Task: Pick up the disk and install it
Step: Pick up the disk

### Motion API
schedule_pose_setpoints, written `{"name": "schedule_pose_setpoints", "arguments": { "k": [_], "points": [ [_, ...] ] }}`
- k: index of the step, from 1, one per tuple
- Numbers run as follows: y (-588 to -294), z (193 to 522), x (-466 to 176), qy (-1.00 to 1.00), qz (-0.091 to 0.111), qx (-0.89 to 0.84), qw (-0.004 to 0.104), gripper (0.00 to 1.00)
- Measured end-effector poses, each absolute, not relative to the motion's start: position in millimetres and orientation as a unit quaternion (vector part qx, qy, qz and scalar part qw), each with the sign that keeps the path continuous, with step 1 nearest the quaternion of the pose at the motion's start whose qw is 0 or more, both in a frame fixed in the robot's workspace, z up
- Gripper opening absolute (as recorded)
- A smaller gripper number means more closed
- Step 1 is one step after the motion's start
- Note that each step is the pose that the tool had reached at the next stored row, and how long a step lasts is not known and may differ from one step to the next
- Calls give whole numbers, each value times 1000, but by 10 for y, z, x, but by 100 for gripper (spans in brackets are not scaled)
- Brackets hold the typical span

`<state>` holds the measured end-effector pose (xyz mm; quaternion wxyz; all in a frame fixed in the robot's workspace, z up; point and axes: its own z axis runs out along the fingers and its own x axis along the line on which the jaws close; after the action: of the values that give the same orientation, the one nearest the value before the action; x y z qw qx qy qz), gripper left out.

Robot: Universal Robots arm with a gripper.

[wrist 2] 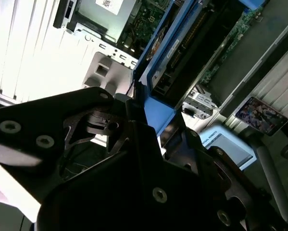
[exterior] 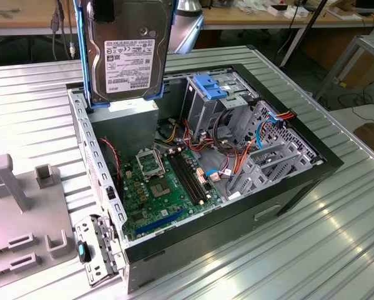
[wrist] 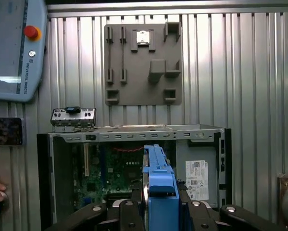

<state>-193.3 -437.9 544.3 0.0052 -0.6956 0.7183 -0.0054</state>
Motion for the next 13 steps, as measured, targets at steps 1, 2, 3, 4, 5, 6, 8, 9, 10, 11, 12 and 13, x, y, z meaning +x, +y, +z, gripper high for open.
{"name": "schedule_pose_setpoints", "arguments": {
  "k": [1,2,3,4,5,6,8,9,10,11,12,13],
  "points": [
    [-4388,5440,-1883,718,-5,-696,5,37],
    [-4395,5439,-1849,718,-5,-696,5,37],
    [-4403,5436,-1822,718,-5,-696,5,37],
    [-4413,5434,-1788,718,-5,-696,5,37],
    [-4416,5432,-1769,718,-5,-696,5,37],
    [-4420,5432,-1759,718,-5,-696,5,37],
    [-4429,5429,-1734,718,-5,-696,5,37],
    [-4433,5429,-1723,718,-5,-696,5,37],
    [-4439,5427,-1703,718,-5,-696,5,37],
    [-4443,5425,-1686,718,-5,-696,5,37],
    [-4445,5425,-1667,718,-5,-696,5,37],
    [-4446,5424,-1657,718,-5,-696,5,37]
  ]
}}
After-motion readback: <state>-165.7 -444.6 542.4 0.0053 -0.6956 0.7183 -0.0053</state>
